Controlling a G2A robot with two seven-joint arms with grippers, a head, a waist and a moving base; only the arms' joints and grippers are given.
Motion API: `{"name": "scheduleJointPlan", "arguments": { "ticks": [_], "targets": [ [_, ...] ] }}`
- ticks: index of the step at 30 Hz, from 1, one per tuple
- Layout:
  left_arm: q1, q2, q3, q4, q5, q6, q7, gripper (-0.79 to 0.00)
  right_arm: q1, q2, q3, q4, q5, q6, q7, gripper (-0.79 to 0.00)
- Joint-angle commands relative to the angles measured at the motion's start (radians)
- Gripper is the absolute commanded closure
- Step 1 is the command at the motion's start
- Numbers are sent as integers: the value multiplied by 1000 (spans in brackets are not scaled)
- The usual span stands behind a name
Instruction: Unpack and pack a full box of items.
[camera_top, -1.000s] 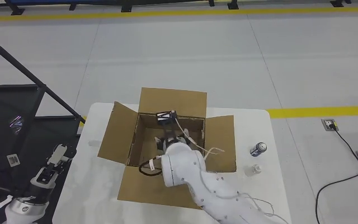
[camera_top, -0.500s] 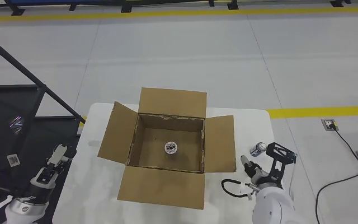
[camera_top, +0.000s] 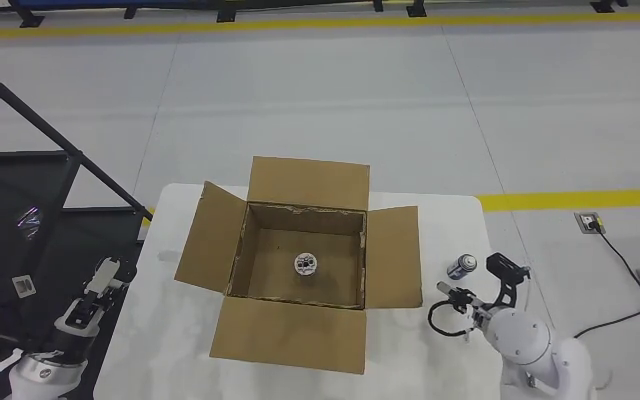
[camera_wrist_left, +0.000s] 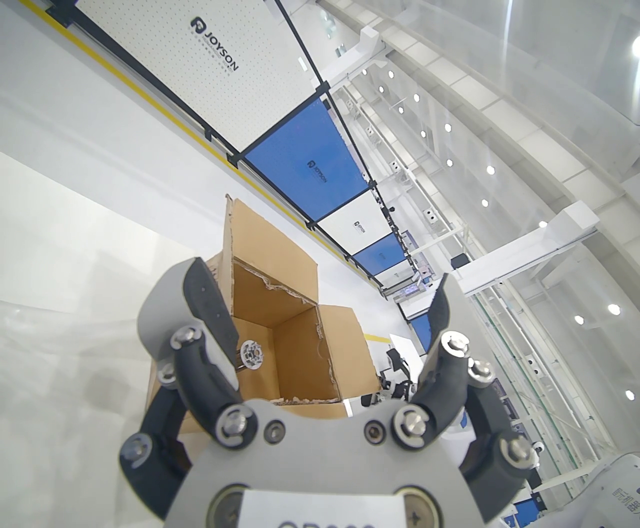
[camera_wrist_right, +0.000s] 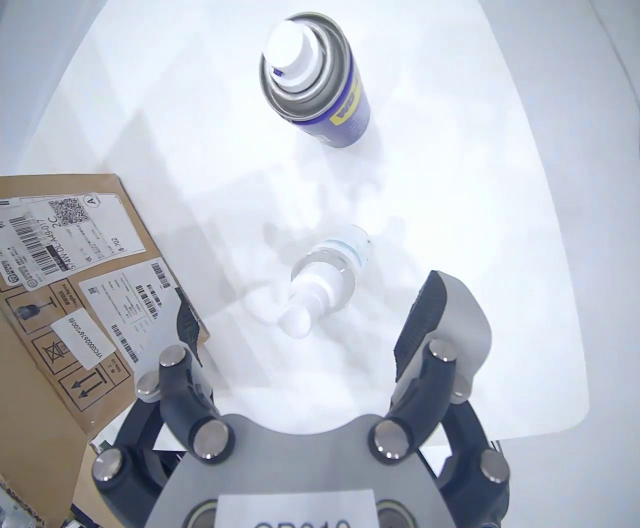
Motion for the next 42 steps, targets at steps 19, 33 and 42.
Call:
{"name": "scheduleJointPlan", "arguments": {
  "ticks": [19, 33, 42],
  "targets": [
    [0, 0, 0, 0, 0, 0, 0, -785, 113, 25, -55, 175, -77, 20, 64, 0],
    [0, 0, 0, 0, 0, 0, 0, -785, 7, 23, -240, -196, -336, 123, 40, 0],
    [0, 0, 0, 0, 0, 0, 0, -785, 89, -9, -461, -286, -644, 150, 61, 0]
  ]
}}
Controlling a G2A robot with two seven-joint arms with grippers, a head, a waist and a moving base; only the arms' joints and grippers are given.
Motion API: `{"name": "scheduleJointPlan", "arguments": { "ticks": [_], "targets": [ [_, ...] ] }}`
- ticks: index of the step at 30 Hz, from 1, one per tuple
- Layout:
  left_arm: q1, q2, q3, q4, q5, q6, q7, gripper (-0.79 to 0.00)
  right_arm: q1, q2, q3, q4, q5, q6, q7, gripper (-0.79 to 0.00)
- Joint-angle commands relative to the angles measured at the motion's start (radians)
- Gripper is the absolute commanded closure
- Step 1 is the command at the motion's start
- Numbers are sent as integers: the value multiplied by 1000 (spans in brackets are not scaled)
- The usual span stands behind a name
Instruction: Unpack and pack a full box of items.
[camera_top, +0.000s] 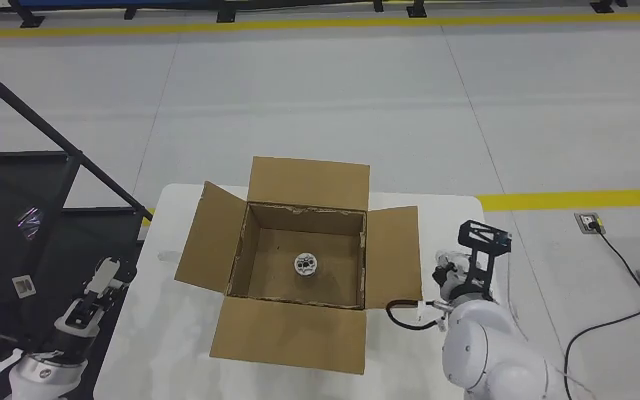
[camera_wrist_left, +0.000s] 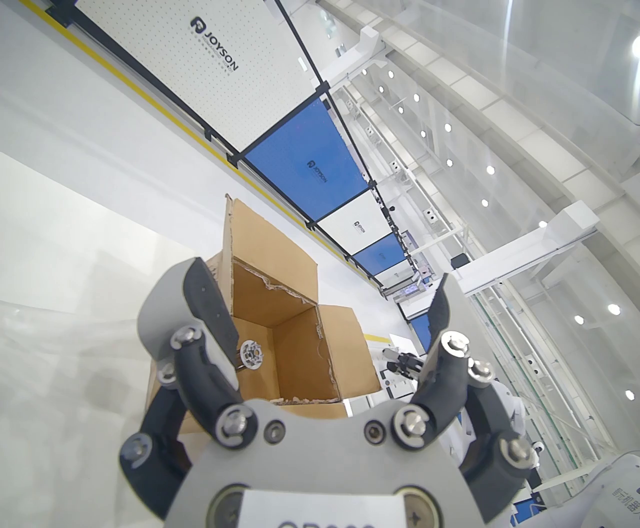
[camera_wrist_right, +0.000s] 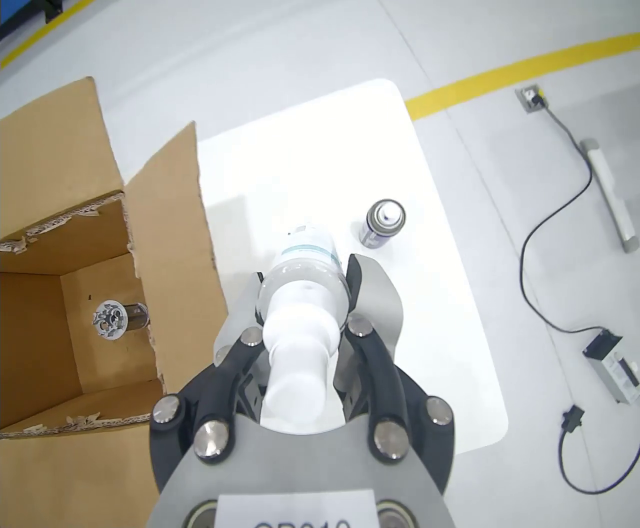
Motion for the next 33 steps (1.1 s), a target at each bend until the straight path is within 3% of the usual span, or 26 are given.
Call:
{"name": "scheduleJointPlan", "arguments": {
  "ticks": [1, 9, 13, 20, 25, 33],
  "targets": [
    [0, 0, 0, 0, 0, 0, 0, -785, 38, -13, -46, 11, -35, 5, -5, 0],
    [0, 0, 0, 0, 0, 0, 0, -785, 242, -52, -188, 190, 24, -64, -5, 0],
    [0, 0, 0, 0, 0, 0, 0, -785, 390, -76, -234, 383, 142, -153, 1, 0],
    [0, 0, 0, 0, 0, 0, 0, -785, 618, -130, -339, 787, 295, -212, 6, 0],
    [0, 0, 0, 0, 0, 0, 0, -785, 715, -171, -399, 1028, 350, -188, -13, 0],
    [0, 0, 0, 0, 0, 0, 0, -785, 793, -213, -415, 1278, 451, -206, -62, 0]
  ]
}}
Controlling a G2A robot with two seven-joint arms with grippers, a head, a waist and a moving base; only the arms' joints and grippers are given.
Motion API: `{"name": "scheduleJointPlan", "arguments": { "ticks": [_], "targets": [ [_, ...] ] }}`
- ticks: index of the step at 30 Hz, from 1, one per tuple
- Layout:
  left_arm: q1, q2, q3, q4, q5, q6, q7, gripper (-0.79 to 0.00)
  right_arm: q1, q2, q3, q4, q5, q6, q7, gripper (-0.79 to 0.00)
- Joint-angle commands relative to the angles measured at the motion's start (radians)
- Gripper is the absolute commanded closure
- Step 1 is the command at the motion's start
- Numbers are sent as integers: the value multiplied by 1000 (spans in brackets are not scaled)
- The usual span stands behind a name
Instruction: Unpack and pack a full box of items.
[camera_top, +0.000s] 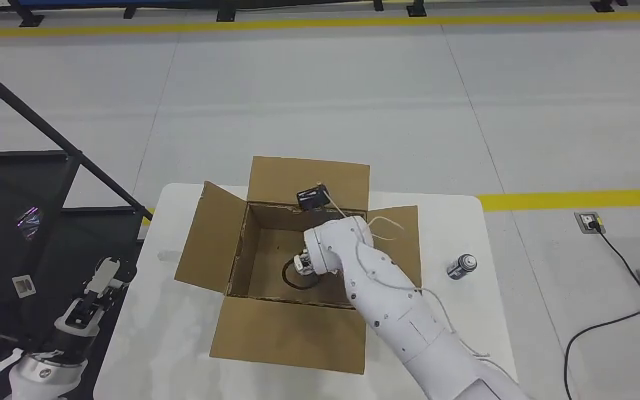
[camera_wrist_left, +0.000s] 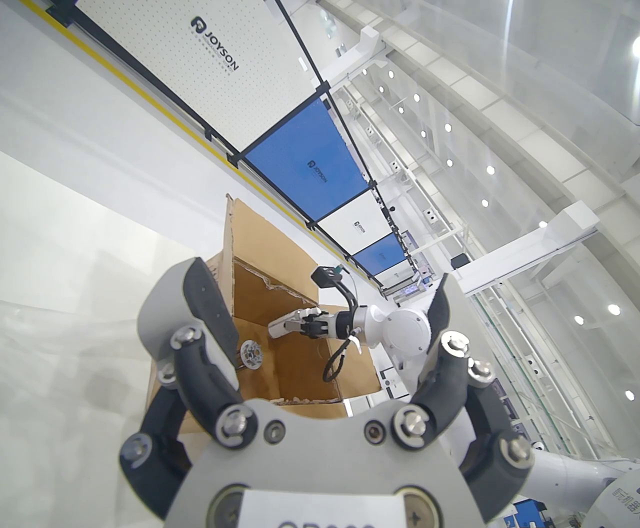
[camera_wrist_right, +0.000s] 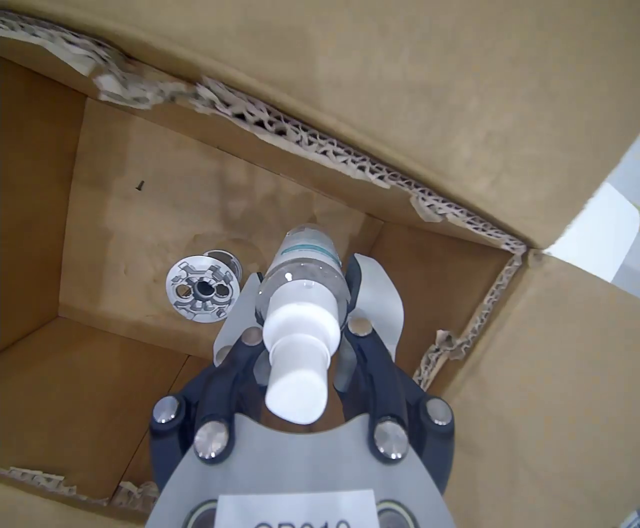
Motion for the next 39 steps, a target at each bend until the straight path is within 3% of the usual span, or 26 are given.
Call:
{"name": "scheduleJointPlan", "arguments": {
  "ticks": [1, 3, 5, 14, 16, 17, 24, 29, 32, 36, 39],
  "targets": [
    [0, 0, 0, 0, 0, 0, 0, -785, 17, -9, -2, 61, 23, -6, -11, 0],
    [0, 0, 0, 0, 0, 0, 0, -785, 32, -19, -2, 109, 52, -19, -25, -18],
    [0, 0, 0, 0, 0, 0, 0, -785, 49, -29, -5, 159, 73, -33, -40, -166],
    [0, 0, 0, 0, 0, 0, 0, -785, 91, -62, -18, 271, 117, -50, -83, -385],
    [0, 0, 0, 0, 0, 0, 0, -785, 96, -68, -22, 280, 115, -47, -85, -554],
    [0, 0, 0, 0, 0, 0, 0, -785, 99, -70, -22, 283, 114, -44, -85, -600],
    [0, 0, 0, 0, 0, 0, 0, -785, 89, -72, -10, 249, 88, 5, -104, -668],
    [0, 0, 0, 0, 0, 0, 0, -785, -7, -34, 63, 19, 9, 105, -127, -720],
    [0, 0, 0, 0, 0, 0, 0, -785, -156, 10, 143, -263, -102, 129, -87, -785],
    [0, 0, 0, 0, 0, 0, 0, -785, -403, 60, 274, -677, -278, 129, -10, -785],
    [0, 0, 0, 0, 0, 0, 0, -785, -539, 79, 373, -892, -314, 119, 8, -785]
  ]
}}
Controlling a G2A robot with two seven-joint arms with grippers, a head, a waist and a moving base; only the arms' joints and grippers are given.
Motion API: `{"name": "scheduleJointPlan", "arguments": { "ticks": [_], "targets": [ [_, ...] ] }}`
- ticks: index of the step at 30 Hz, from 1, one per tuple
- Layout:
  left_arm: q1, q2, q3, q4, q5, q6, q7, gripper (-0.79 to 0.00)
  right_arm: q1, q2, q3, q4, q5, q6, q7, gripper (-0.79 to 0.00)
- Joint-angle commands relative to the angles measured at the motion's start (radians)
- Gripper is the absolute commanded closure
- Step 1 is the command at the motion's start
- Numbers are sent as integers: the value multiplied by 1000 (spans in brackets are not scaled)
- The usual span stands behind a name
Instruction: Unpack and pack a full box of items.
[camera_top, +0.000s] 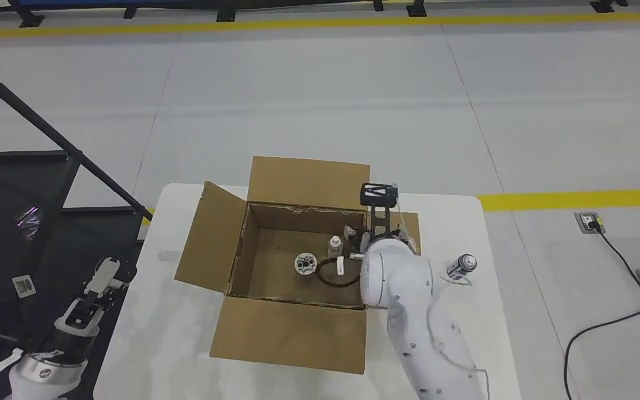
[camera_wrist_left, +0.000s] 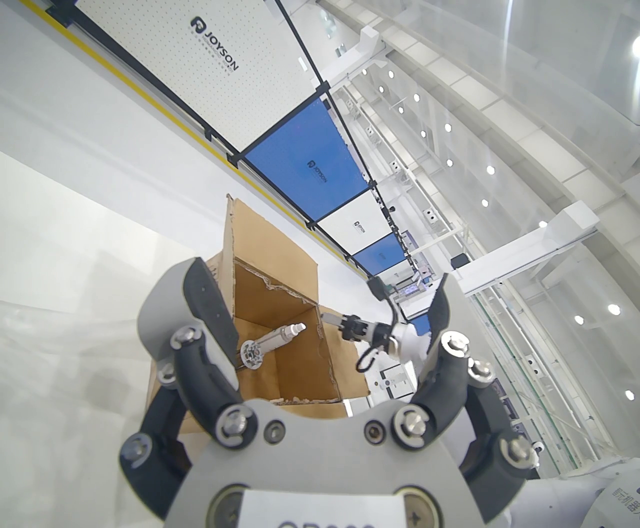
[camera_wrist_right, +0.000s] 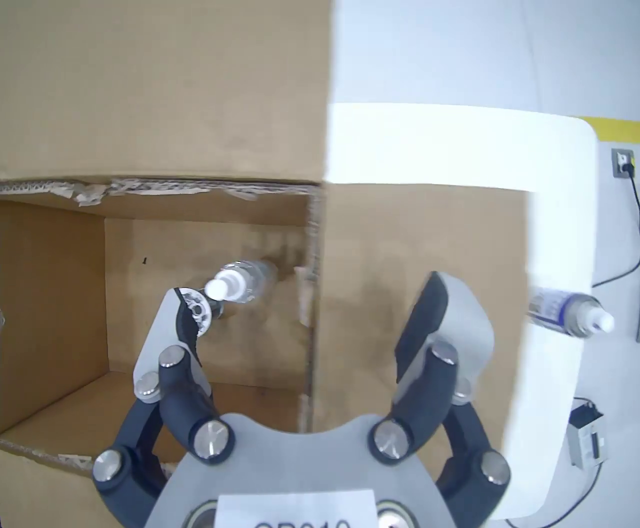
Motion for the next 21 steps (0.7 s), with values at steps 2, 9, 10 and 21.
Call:
{"name": "scheduleJointPlan", "arguments": {
  "ticks": [2, 9, 10, 21],
  "targets": [
    [0, 0, 0, 0, 0, 0, 0, -785, -120, 11, 99, -198, 29, -28, -15, -785],
    [0, 0, 0, 0, 0, 0, 0, -785, -194, 25, 294, -241, 91, -12, -24, -785],
    [0, 0, 0, 0, 0, 0, 0, -785, -181, 26, 313, -212, 85, -4, -7, -785],
    [0, 0, 0, 0, 0, 0, 0, -785, -26, 42, 459, 112, 41, 29, 92, -785]
  ]
}}
